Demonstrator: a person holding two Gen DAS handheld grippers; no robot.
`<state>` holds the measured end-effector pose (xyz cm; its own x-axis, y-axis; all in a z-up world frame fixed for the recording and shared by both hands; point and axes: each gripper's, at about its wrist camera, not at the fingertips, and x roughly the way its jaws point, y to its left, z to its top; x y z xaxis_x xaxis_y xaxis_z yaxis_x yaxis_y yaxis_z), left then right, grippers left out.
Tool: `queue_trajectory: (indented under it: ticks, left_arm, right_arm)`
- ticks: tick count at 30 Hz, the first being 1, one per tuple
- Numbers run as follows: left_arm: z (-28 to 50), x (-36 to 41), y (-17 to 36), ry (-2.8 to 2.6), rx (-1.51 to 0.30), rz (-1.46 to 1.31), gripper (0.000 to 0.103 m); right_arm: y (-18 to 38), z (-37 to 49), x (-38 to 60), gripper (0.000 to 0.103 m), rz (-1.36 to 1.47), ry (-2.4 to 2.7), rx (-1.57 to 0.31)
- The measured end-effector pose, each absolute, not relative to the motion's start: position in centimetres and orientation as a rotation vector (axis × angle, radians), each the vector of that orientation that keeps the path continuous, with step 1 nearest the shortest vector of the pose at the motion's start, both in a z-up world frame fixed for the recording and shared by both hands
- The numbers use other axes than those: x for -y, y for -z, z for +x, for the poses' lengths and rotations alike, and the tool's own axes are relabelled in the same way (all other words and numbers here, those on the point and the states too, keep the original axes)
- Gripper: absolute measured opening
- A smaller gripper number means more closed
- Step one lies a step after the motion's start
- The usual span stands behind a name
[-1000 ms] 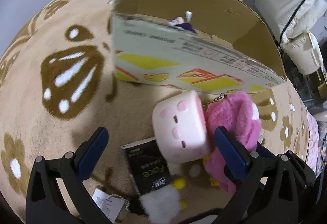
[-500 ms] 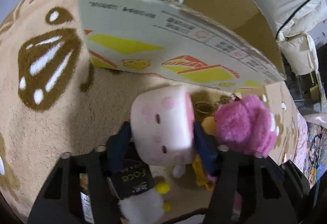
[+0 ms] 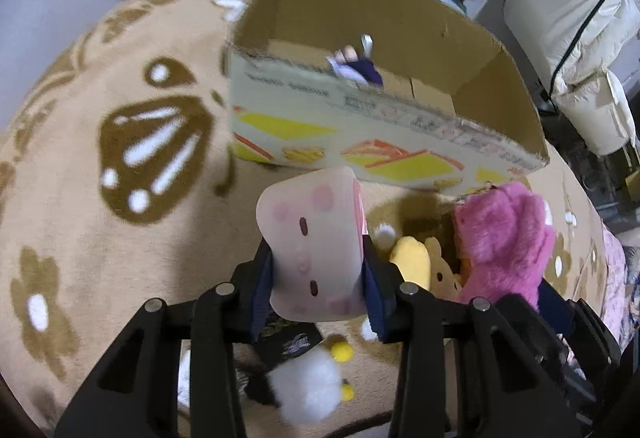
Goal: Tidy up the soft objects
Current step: 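Lift the pink cylinder with the left tool while the right tool carries the pink bear over the box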
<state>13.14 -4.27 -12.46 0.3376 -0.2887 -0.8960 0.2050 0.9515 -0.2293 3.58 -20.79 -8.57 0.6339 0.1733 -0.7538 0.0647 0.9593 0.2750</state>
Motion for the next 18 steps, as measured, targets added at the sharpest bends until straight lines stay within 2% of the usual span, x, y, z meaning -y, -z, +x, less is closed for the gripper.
queue_trajectory:
  ticks: [11, 18]
  left_arm:
    - [9.9, 0.7, 6.1, 0.213, -0.956, -0.043, 0.038]
    - [8.8, 1.3, 1.5, 0.164, -0.774, 0.032, 0.038]
  right_arm:
    - [4.3, 1.6, 21.1, 0.036, 0.226, -0.042, -0.682]
    - [2.2, 1.9, 21.1, 0.036, 0.186, -0.027, -0.603]
